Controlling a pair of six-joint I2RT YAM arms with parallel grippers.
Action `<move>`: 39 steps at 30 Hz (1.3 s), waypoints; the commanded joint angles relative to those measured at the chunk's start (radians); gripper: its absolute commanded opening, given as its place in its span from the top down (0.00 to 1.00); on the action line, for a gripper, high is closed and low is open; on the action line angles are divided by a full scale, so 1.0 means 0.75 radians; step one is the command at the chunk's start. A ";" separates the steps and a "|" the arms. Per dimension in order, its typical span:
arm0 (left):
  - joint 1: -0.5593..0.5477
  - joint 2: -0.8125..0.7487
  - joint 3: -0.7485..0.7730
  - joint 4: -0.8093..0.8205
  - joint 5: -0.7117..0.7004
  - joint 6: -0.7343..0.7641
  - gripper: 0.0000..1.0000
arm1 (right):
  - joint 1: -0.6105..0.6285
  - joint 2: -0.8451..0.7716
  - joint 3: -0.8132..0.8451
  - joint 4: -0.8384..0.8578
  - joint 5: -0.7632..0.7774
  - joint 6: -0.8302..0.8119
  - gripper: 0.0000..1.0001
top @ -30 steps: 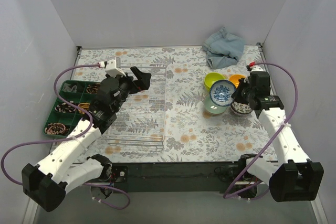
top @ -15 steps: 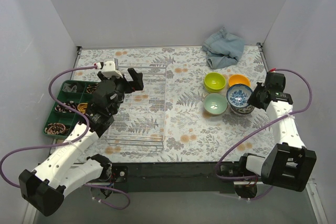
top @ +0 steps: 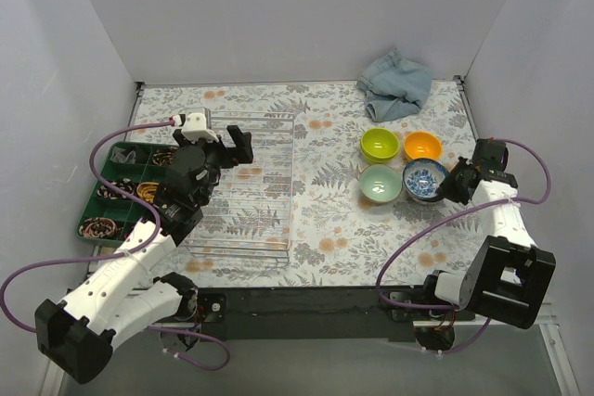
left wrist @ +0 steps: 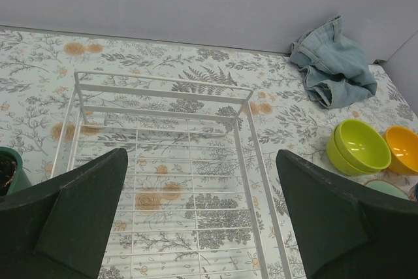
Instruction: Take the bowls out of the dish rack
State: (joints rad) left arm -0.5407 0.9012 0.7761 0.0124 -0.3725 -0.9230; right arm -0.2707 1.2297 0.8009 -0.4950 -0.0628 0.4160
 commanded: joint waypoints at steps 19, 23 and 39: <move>-0.005 0.030 0.004 0.125 -0.049 0.057 0.02 | 0.009 -0.177 0.184 -0.138 0.055 -0.062 0.09; -0.005 -0.013 0.014 0.029 -0.055 -0.013 0.02 | 0.209 -0.238 0.255 -0.172 0.265 -0.162 0.06; -0.005 -0.395 0.229 -0.816 -0.217 -0.138 0.02 | 0.657 -0.933 0.248 -0.150 0.489 -0.350 0.02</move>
State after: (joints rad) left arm -0.5407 0.6868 0.9306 -0.4229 -0.5179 -1.0107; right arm 0.2173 0.6880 1.0054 -0.6498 0.2962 0.1974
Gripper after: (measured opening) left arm 0.982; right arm 0.981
